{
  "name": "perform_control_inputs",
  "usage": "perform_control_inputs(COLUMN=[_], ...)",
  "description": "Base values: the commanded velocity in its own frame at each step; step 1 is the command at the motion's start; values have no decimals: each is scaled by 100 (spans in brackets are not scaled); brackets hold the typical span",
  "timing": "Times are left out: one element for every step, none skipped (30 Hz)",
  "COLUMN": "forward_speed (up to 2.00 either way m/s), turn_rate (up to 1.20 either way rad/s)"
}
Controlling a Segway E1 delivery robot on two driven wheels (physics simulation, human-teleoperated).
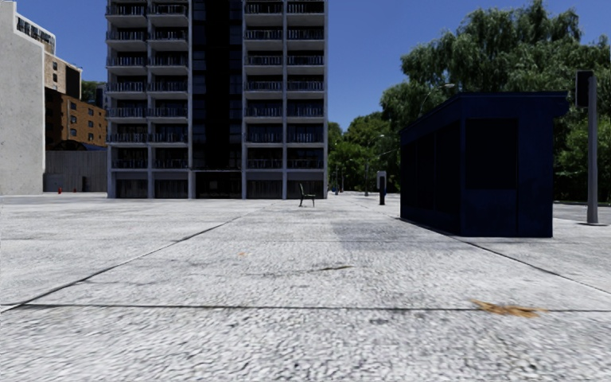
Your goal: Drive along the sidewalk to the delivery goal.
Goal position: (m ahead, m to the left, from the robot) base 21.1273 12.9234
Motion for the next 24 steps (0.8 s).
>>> perform_control_inputs(forward_speed=[200,200,200,200,200,200,200,200,200,200,200,200,200,200,200,200,200,200,200,200,200,200,200,200], turn_rate=[-16,-16,-16,-16,-16,-16,-16,-16,-11,-2,-2,0,0,0,0,0,0,0,0,0,0,0,-6,-20])
